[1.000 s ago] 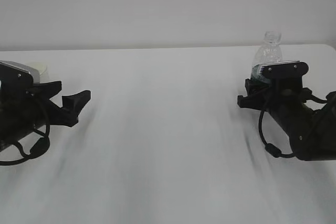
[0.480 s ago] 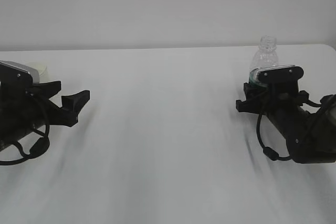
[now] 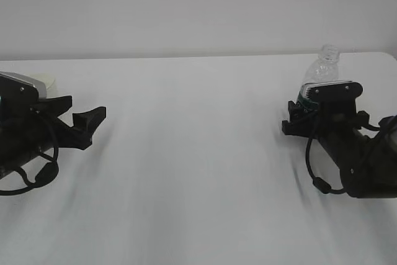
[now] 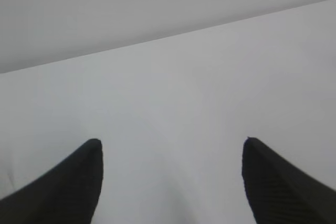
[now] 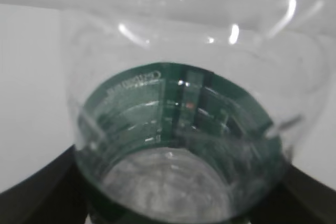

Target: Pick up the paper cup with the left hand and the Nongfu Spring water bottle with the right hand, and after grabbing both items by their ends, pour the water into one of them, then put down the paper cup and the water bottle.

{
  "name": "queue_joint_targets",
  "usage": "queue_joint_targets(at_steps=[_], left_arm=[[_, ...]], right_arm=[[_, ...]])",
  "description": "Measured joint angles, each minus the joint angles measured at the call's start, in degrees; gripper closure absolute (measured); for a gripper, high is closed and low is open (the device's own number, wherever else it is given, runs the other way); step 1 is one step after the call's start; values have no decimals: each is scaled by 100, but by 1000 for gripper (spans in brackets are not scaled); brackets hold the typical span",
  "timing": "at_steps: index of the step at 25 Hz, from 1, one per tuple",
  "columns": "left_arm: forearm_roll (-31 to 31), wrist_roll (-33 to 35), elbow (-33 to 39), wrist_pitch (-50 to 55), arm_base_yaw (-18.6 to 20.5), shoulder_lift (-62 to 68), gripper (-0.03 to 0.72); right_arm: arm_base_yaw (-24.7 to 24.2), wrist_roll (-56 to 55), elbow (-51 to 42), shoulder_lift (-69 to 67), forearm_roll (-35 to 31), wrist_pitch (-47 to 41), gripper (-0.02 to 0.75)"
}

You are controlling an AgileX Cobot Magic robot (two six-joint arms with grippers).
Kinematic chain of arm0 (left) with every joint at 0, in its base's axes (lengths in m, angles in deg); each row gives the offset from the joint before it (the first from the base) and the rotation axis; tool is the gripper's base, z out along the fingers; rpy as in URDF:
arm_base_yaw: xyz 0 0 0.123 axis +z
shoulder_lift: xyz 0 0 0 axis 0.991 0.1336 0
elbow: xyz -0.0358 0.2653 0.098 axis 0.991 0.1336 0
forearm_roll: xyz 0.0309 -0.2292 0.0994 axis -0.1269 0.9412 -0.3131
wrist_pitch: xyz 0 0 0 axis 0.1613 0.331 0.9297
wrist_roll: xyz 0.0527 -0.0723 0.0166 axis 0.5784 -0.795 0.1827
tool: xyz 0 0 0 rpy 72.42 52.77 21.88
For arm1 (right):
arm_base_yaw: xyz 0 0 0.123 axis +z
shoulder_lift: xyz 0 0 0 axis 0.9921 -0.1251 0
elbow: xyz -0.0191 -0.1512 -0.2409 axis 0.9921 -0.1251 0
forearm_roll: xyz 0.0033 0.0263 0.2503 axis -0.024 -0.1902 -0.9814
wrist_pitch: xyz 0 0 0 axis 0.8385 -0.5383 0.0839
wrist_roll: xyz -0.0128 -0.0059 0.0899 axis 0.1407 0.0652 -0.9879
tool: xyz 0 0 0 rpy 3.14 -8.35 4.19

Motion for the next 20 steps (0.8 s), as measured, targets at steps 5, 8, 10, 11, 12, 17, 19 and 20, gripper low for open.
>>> queue_joint_targets(at_steps=[5, 8, 10, 11, 12, 17, 19, 20], left_arm=[[0, 0, 0, 0, 0, 0, 97], [22, 0, 0, 0, 0, -13, 97], [22, 0, 0, 0, 0, -34, 97], [22, 0, 0, 0, 0, -62, 97], [30, 0, 0, 0, 0, -99, 97], [63, 0, 0, 0, 0, -267, 97], [72, 0, 0, 0, 0, -272, 97], [85, 0, 25, 0, 0, -280, 97]], right_arm=[[0, 0, -323, 218, -13, 24, 139], [0, 0, -503, 430, -13, 48, 139], [0, 0, -600, 521, -13, 48, 139], [0, 0, -649, 556, -13, 48, 139], [0, 0, -683, 596, -13, 48, 139], [0, -31, -904, 764, -13, 48, 141], [0, -72, -987, 871, -13, 48, 141], [0, -114, -1039, 929, -13, 48, 141]])
